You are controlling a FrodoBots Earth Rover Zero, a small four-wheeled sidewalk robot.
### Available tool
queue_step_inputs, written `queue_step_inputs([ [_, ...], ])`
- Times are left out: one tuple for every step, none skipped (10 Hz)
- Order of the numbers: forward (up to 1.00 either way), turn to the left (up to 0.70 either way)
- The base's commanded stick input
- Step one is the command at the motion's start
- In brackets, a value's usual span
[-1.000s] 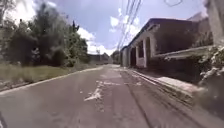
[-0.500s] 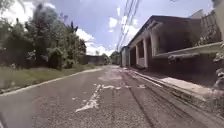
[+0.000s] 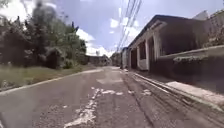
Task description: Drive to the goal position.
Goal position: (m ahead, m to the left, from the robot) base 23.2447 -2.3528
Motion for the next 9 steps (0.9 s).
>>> queue_step_inputs([
  [0.7,0.01],
  [0.7,0.01],
  [0.7,0.01],
  [0.7,0.01],
  [0.7,0.01],
  [0.7,0.01],
  [0.7,0.01],
  [0.7,0.01],
  [0.7,0.01],
])
